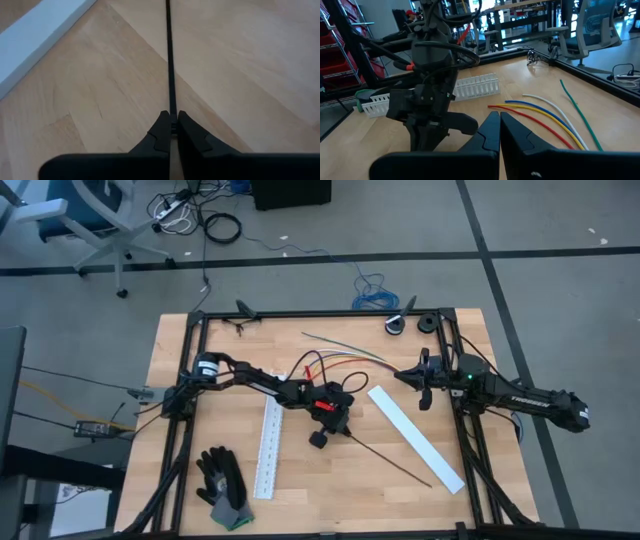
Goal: Ziptie cables
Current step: Insert the black zip tie into the locking head
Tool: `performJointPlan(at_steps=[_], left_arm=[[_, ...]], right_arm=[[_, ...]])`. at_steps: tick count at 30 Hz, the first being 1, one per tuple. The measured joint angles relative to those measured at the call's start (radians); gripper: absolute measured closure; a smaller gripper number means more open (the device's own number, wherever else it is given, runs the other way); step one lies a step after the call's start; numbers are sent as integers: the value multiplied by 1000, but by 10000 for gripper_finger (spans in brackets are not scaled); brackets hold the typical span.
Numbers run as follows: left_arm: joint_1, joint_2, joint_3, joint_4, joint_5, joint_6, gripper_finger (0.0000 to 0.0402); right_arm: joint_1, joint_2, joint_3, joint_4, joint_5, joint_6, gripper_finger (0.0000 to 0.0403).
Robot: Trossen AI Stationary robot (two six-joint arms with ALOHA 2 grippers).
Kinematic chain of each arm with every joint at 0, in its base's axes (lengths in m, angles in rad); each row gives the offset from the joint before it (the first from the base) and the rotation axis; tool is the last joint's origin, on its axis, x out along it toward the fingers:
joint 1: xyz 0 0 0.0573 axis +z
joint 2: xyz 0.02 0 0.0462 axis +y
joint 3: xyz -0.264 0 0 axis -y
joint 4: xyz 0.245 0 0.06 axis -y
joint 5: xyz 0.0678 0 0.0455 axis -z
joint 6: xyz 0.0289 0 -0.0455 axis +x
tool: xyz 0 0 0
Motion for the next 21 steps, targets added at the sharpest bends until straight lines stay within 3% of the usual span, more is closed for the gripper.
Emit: performJointPlan(at_steps=[9,21], left_arm=[[0,-174,-3,-267,-122,1,383],[0,-398,-2,-683,-178,5,383]], right_arm=[[0,0,0,0,0,0,399],[0,0,0,6,0,0,399]])
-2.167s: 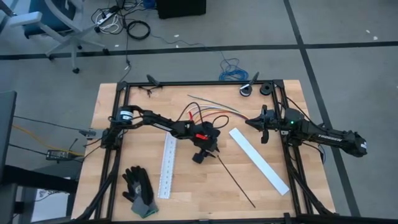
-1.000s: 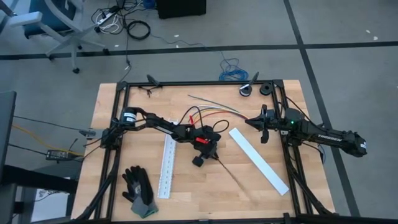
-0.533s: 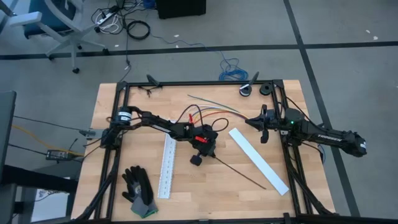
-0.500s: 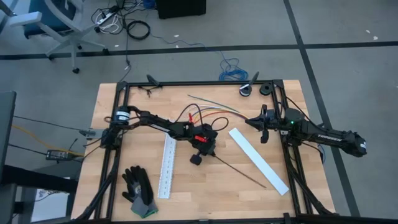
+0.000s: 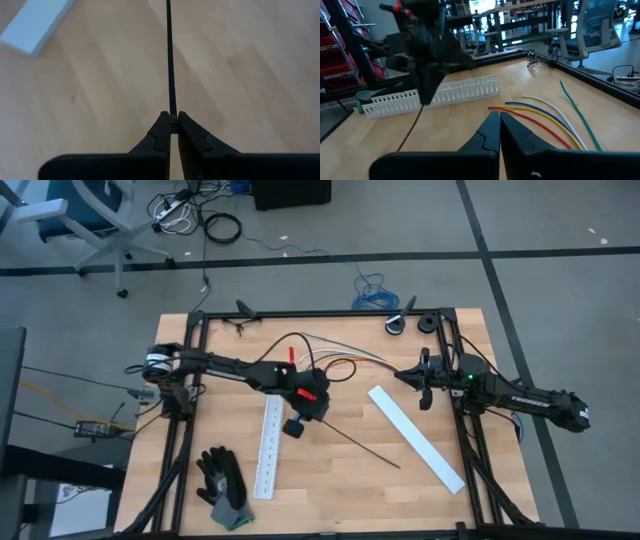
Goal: Ziptie cables
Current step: Insert the black zip tie into the locking head
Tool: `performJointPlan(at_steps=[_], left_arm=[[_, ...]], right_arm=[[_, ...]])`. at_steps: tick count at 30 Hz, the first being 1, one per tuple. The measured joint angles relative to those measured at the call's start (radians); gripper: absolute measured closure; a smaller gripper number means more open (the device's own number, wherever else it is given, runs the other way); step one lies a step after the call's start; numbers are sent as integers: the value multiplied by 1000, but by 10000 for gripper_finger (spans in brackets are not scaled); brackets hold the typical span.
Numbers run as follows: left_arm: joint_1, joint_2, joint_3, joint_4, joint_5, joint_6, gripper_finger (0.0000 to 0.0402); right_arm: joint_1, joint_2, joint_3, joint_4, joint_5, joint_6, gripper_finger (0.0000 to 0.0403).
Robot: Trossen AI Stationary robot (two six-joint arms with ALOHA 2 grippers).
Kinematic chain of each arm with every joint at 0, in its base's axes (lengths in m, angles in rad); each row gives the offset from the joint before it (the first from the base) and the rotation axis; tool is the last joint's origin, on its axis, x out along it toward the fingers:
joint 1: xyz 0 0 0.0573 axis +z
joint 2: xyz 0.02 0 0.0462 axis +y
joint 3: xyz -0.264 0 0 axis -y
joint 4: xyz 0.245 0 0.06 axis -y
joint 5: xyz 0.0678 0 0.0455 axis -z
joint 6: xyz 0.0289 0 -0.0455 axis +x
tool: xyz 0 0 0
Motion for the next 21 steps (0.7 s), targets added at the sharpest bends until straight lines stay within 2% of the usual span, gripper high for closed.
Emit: performJointPlan(at_steps=[8,13,17,21], left_arm=[[7,-142,0,-215,-151,3,383],[37,-196,-2,-274,-189,2,383],[53,-196,-3,-291,-204,11,383],[58,-190,-3,-286,-203,20,383]], right_arm=[[0,0,0,64,1,50,399],[5,32,0,179,51,74,399],[41,154,0,219,57,119,399],[111,381,26,275,113,158,399]])
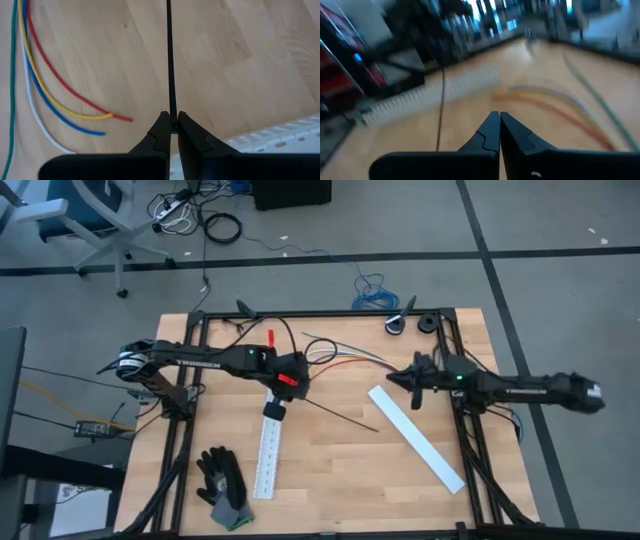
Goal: Ziptie cables
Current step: Insert the black zip tie into the locking head
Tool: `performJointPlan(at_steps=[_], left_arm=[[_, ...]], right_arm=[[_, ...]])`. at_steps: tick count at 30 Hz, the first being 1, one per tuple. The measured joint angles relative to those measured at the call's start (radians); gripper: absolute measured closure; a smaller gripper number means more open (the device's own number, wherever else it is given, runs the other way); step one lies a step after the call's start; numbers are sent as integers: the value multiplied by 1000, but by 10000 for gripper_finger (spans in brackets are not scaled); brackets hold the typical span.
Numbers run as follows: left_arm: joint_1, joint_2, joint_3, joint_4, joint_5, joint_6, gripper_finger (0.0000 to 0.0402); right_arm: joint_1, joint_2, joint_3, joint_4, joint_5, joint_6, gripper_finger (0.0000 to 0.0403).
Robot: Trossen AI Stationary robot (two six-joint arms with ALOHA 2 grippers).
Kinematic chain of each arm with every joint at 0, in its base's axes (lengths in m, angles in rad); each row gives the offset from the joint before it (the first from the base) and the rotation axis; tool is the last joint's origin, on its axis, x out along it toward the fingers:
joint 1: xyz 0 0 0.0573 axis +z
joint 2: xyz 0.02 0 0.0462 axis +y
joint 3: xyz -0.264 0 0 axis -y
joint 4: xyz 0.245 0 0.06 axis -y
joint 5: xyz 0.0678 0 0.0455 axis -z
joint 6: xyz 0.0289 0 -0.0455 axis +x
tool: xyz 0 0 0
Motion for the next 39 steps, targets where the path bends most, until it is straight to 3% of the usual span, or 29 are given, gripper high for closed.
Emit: performJointPlan(at_steps=[5,10,14,19,26,31,39], left_arm=[[0,3,0,1,3,-43,382],[-1,3,0,-8,10,-76,381],[-11,3,-27,-5,10,-72,382],[-34,3,-99,-3,10,-76,382],[-66,0,-117,2,8,-74,382],[-66,-6,-116,2,-5,-68,382],[-66,-9,-116,40,-29,-48,382]], right_arm=[[116,370,125,182,62,-101,399],[182,723,352,216,167,-215,399],[181,941,537,208,167,-214,396],[148,1119,723,207,-12,-193,368],[121,1358,908,168,-215,-147,297],[97,1444,996,178,-348,-146,256],[71,1529,1088,155,-461,-109,255]])
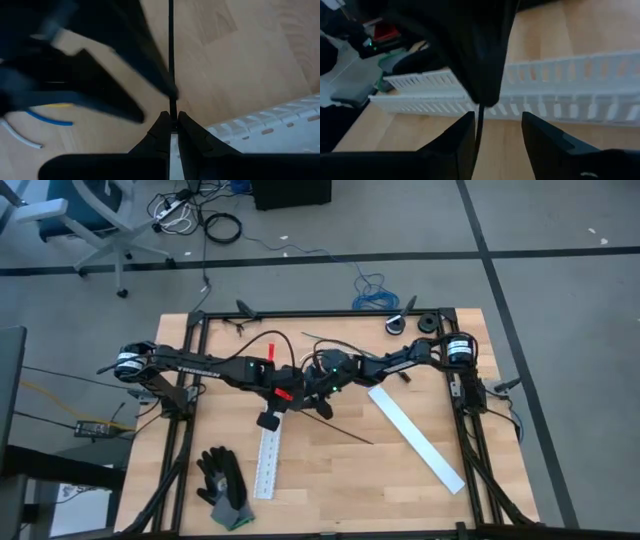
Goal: Ziptie cables
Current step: Insert the black zip tie into the locking head
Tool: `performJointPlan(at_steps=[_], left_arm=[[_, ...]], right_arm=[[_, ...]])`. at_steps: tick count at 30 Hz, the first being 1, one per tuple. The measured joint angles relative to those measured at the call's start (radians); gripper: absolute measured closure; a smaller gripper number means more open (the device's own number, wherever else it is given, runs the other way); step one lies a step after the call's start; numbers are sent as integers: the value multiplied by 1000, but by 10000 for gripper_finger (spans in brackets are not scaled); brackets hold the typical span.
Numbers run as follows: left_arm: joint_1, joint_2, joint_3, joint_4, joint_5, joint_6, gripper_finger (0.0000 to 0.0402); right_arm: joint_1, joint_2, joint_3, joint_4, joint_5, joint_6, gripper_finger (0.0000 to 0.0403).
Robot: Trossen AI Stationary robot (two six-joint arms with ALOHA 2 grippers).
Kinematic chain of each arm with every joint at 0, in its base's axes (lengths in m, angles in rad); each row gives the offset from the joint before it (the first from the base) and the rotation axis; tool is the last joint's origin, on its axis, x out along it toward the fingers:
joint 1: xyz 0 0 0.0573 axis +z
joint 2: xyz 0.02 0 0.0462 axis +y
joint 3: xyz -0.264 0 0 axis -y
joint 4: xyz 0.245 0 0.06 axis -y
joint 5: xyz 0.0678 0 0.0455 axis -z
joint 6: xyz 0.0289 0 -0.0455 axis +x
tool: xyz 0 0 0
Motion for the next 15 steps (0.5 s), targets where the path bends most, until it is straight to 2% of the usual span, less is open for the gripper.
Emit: performJointPlan(at_steps=[9,15], left_arm=[[1,0,0,12,-20,2,382],[0,0,0,15,-31,2,381]], right_arm=[[-18,15,7,4,-84,5,303],[-19,14,7,-11,-121,-4,354]])
